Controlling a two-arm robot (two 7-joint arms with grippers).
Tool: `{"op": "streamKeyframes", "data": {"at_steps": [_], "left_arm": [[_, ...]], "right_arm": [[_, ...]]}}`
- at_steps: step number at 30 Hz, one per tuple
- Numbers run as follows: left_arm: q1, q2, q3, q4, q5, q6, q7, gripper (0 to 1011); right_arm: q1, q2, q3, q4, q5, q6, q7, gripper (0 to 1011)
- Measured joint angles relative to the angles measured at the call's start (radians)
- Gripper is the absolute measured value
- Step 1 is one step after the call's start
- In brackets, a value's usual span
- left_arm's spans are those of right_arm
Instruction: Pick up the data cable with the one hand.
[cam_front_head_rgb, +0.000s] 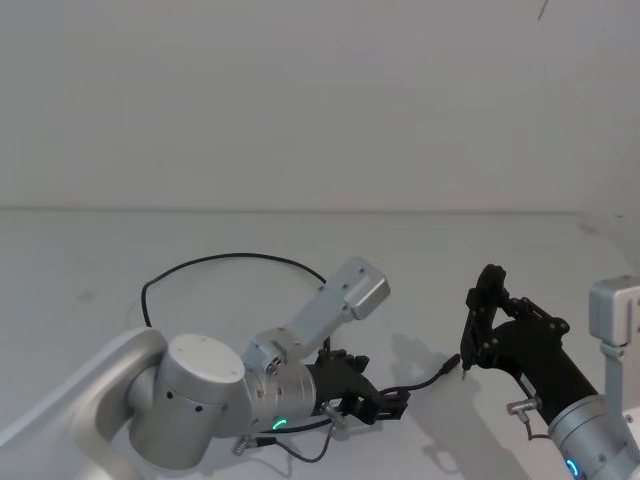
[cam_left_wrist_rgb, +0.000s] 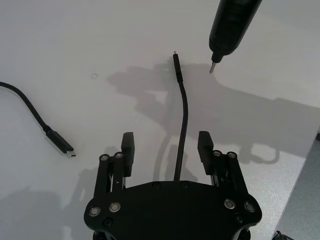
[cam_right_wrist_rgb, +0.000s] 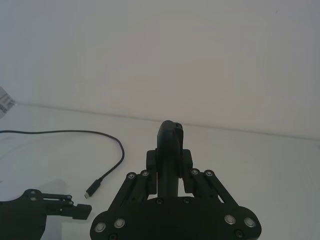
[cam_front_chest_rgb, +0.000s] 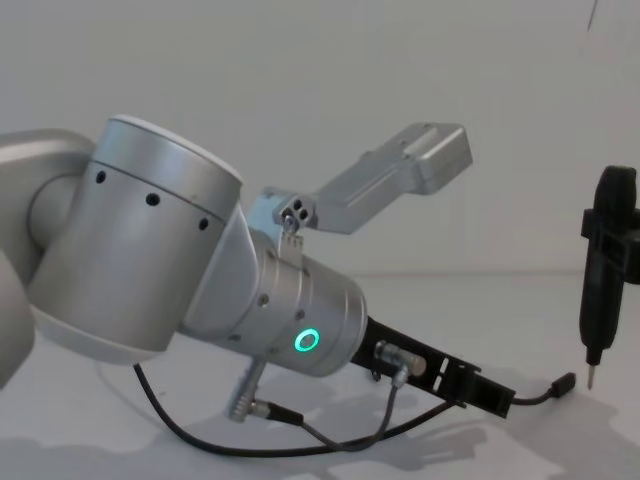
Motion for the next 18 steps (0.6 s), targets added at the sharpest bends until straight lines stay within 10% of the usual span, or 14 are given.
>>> {"op": "streamKeyframes", "data": {"at_steps": [18], "left_arm": [[-0.004, -0.009, 0.003, 0.011, 0.003, 0.005, 0.003, 210]], "right_arm": [[0.000, 0.000, 0.000, 0.000, 0.000, 0.000, 0.000, 279]]}}
